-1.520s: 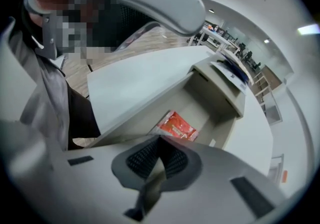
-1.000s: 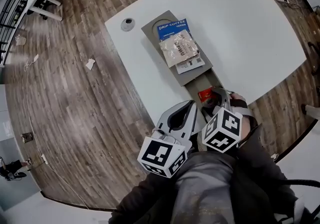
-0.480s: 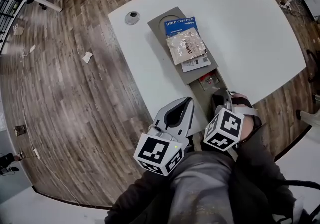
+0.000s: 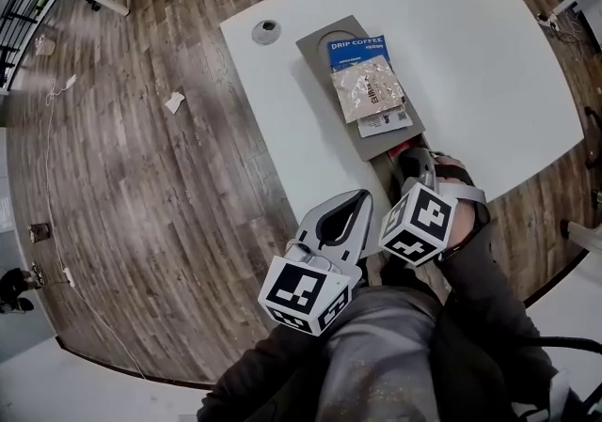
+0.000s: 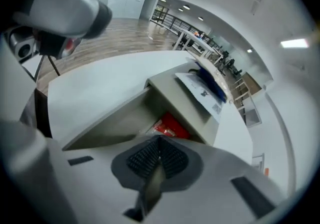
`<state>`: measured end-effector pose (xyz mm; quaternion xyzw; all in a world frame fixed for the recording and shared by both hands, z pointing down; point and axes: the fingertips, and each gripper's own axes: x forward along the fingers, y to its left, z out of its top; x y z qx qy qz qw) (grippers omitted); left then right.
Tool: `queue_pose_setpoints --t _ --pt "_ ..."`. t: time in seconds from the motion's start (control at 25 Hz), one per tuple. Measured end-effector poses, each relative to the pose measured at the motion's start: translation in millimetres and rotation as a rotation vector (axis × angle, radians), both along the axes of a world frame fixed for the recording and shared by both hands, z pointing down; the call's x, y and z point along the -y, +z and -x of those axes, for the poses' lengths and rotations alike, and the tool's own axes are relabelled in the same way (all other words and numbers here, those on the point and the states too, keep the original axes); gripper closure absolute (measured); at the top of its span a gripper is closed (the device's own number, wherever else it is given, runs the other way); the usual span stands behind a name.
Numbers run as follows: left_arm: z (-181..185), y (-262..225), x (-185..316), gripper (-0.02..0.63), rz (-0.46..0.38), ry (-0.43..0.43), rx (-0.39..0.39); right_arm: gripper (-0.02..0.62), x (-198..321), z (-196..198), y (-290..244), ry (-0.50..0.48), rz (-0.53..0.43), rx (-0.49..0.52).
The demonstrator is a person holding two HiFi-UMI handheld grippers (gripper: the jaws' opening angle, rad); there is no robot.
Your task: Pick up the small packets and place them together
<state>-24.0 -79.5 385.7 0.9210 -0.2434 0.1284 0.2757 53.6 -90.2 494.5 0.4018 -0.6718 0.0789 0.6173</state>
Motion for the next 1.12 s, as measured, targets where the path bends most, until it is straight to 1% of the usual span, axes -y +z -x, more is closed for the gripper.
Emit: queue_pose_setpoints --t 0.12,0.2,0.32,0.44,0.6,0.72,0.76,0.84,0.88,0.96,1.0,1.08,1.12 --pt "8.9 4.8 7.8 0.603 -0.002 -0.022 0.006 0.592 0.1 0.2 6.7 -0.036 0.025 -0.046" --pt "12.8 8.0 10.3 0.603 0.000 -0.037 0.010 0.592 -10.5 3.7 8.7 -0.056 0.061 -0.033" --pt "14.5 11.8 10.0 0.603 -0.003 -0.047 0.023 0.593 -42.3 10.3 11.8 -0.089 0.115 -0.018" --pt "13.7 15.0 5.6 0.603 -0.005 -0.048 0.041 0.592 -71.3 17.1 15.0 -0.112 0.137 0.002" --pt "6.1 13.7 -7.6 0.603 -0.006 -0.034 0.071 0.592 -79.9 18.4 12.6 -0.087 0.125 0.076" --pt "-4.1 12.2 -17.7 0.603 -0.009 0.000 0.081 0.592 -81.0 17.5 9.8 -0.079 0.094 0.083" --pt "-7.0 11.6 -20.6 0.603 -0.009 0.009 0.083 0.592 -81.9 18.1 8.7 -0.068 0.089 0.099" --pt "-11.6 9.7 -24.0 0.603 -0.010 0.021 0.083 0.588 -81.4 19.4 2.6 -0.007 0.078 0.189" --pt "-13.0 8.9 -24.5 0.603 -0.010 0.024 0.081 0.574 -79.5 19.4 -1.8 0.038 0.072 0.252" --pt "-13.7 8.8 -23.7 0.603 -0.008 0.027 0.076 0.487 -74.4 17.9 -8.8 0.124 0.062 0.352" --pt "-13.4 9.4 -22.7 0.603 -0.004 0.026 0.073 0.443 -71.8 16.7 -10.0 0.150 0.060 0.372" --pt "-12.1 10.8 -19.8 0.603 0.006 0.022 0.065 0.365 -67.1 13.7 -8.0 0.157 0.060 0.346" --pt "-11.3 11.3 -18.0 0.603 0.010 0.022 0.061 0.343 -65.0 12.5 -5.6 0.150 0.066 0.316"
